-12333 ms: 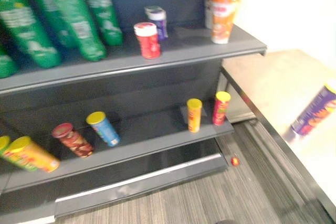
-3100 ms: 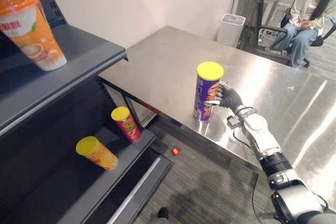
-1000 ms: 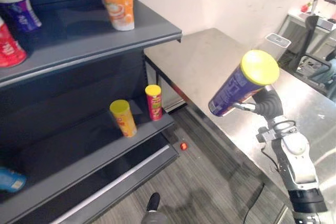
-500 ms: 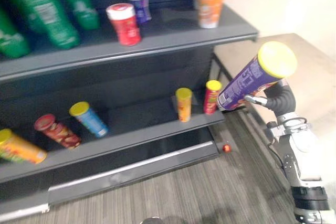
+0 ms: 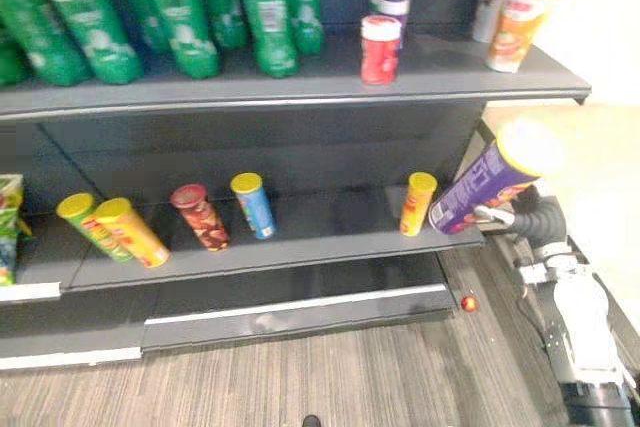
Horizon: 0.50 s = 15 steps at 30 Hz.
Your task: Put the gum and the chips on the shelf.
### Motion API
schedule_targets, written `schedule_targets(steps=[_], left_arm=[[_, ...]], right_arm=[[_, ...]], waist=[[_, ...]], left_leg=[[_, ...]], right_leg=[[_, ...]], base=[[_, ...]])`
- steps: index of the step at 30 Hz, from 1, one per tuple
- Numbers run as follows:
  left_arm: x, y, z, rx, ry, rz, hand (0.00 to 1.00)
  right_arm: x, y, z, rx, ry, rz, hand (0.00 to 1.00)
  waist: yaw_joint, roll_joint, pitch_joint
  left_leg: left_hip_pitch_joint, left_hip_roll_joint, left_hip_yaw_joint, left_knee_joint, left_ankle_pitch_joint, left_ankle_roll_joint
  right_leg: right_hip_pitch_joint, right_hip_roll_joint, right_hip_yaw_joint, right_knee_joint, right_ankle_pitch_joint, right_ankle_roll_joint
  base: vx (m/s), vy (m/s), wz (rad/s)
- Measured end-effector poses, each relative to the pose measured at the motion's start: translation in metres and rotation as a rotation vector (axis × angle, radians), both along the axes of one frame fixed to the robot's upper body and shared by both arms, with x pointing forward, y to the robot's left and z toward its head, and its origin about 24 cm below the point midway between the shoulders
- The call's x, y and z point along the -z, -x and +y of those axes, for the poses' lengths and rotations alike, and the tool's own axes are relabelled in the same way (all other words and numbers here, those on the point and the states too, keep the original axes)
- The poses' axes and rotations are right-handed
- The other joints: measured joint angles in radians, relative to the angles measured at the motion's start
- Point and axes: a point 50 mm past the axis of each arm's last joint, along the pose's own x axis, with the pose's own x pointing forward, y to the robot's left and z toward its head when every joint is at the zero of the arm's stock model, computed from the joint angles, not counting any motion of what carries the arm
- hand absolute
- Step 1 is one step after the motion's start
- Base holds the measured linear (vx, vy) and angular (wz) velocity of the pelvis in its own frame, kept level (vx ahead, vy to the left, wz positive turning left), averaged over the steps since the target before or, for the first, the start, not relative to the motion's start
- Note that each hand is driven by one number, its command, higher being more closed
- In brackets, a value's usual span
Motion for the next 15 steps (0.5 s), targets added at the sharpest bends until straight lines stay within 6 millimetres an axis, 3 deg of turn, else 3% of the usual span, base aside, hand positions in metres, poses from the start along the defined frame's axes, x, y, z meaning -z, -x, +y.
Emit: schedule_targets(steps=[1,3,5,8,12,15], left_arm=[[0.000,0.000,0.000,0.002,0.007,-0.002,0.00],[-0.001,0.000,0.006,0.003,-0.001,-0.005,0.00],[-0.001,0.000,0.007,0.001,0.002,-0.005,0.00],[-0.001,-0.003,0.005,-0.031,0.015,-0.022,0.00],[0.000,-0.004,0.003,-0.032,0.021,-0.023,0.00],[0.000,-0.004,0.003,-0.036,0.017,-0.023,0.00]], right_arm=[[0.000,0.002,0.001,-0.004,0.000,-0.005,1.00],[-0.006,0.006,0.008,-0.031,0.000,-0.051,1.00],[-0.014,0.009,0.014,-0.053,-0.001,-0.109,1.00],[-0.015,0.009,0.014,-0.055,-0.005,-0.124,1.00],[-0.001,0.014,0.010,-0.028,-0.011,-0.065,1.00],[0.001,0.014,0.012,-0.034,-0.018,-0.060,1.00]], waist=[[-0.001,0.006,0.005],[0.000,-0.004,0.005],[0.001,-0.012,0.005],[-0.001,-0.021,0.009],[-0.005,-0.002,0.025],[-0.003,-0.005,0.026]], left_leg=[[-0.003,0.007,-0.013,0.000,0.000,0.000],[-0.021,0.037,-0.035,0.000,0.001,0.001],[-0.038,0.041,-0.044,0.001,0.005,0.007],[-0.060,0.038,-0.046,0.000,0.024,0.010],[-0.070,0.055,-0.071,0.000,0.038,-0.004],[-0.070,0.063,-0.073,0.000,0.054,-0.006]], right_leg=[[-0.015,0.022,0.040,0.009,-0.003,-0.001],[-0.026,0.138,0.123,-0.028,-0.057,0.027],[-0.016,0.192,0.124,-0.097,-0.081,0.022],[0.026,0.214,0.149,-0.183,-0.096,0.050],[0.054,0.240,0.147,-0.217,-0.110,0.071],[0.086,0.257,0.148,-0.261,-0.129,0.092]], base=[[-0.05,0.083,0.46],[-0.03,0.014,0.41],[-0.03,-0.028,0.18],[-0.05,-0.062,0.07],[-0.01,-0.082,0.21],[0.01,-0.103,0.11]])
